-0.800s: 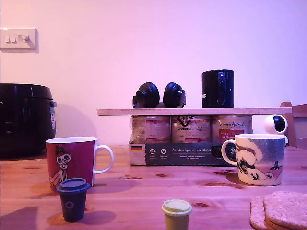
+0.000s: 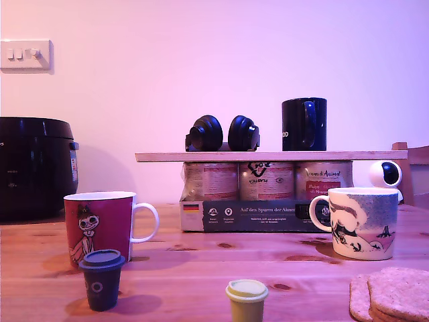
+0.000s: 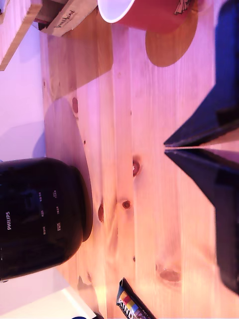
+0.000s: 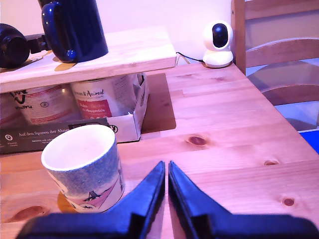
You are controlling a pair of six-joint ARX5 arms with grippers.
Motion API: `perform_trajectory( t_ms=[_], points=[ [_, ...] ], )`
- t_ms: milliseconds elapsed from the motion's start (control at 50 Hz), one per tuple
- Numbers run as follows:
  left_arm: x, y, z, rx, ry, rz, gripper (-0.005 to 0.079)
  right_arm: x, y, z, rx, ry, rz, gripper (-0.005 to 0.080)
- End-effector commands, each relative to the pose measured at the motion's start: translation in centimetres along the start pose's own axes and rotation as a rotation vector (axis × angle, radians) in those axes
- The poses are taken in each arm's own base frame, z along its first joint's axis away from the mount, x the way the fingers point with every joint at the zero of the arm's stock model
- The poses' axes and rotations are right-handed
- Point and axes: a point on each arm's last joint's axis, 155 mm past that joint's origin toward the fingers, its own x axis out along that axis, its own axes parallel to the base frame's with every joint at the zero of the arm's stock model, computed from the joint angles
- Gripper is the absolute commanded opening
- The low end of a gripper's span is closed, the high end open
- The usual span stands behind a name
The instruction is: Slide the red coffee cup to the right
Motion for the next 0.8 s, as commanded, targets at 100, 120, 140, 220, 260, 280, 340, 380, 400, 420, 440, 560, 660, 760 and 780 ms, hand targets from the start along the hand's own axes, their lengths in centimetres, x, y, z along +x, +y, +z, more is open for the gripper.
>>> perform_trajectory(
  t_ms=[100,120,140,220,260,280,340,380,400,420,440,560,660,760,780],
  points=[
    [0.2,0.0,1.6,-0.022,-0.084,-0.003,-0.0011,0.0,-0.1,0.1,0.008,-0.009,-0.004,-0.0012],
    [0.1,0.0,2.0,-0.032,-0.101,-0.005,-0.0011,0.0,-0.1,0.1,0.008,-0.009,-0.004,-0.0012],
    [0.1,-0.1,2.4,-0.042,-0.119,-0.010,-0.0011,0.0,-0.1,0.1,0.008,-0.010,-0.003,-0.0012],
    [-0.1,-0.7,3.5,-0.074,-0.159,-0.043,-0.0011,0.0,-0.1,0.1,0.008,-0.009,-0.004,-0.0012],
    [-0.1,-0.8,3.6,-0.083,-0.165,-0.053,-0.0011,0.0,-0.1,0.1,0.008,-0.009,-0.004,-0.0012],
    [-0.1,-0.9,3.7,-0.101,-0.165,-0.060,-0.0011,0.0,-0.1,0.1,0.008,-0.009,-0.004,-0.0012],
    [-0.1,-1.1,3.7,-0.120,-0.167,-0.071,-0.0011,0.0,-0.1,0.1,0.008,-0.009,-0.004,-0.0012],
    [-0.2,-1.3,3.8,-0.132,-0.169,-0.082,-0.0011,0.0,-0.1,0.1,0.008,-0.010,-0.003,-0.0012],
    [-0.2,-1.4,3.8,-0.136,-0.168,-0.089,-0.0011,0.0,-0.1,0.1,0.008,-0.010,-0.003,-0.0012],
    [-0.2,-1.5,3.8,-0.136,-0.168,-0.092,-0.0011,0.0,-0.1,0.1,0.008,-0.010,-0.003,-0.0012],
    [-0.2,-1.5,3.8,-0.136,-0.168,-0.093,-0.0011,0.0,-0.1,0.1,0.009,-0.010,-0.003,-0.0012],
    [-0.2,-1.6,4.0,-0.196,-0.171,-0.107,-0.0014,0.0,0.0,1.1,-0.012,-0.052,0.001,-0.0012],
    [-0.3,-2.5,3.8,-0.256,-0.155,-0.157,-0.0019,-0.1,1.1,1.7,-0.036,-0.075,0.054,-0.0012],
    [-0.4,-3.3,3.5,-0.308,-0.133,-0.205,-0.0019,-0.3,3.6,0.7,-0.060,-0.033,0.193,-0.0012],
    [-0.4,-3.4,3.5,-0.309,-0.129,-0.212,-0.0019,-0.4,4.1,0.2,-0.064,-0.015,0.223,-0.0012]
  ],
)
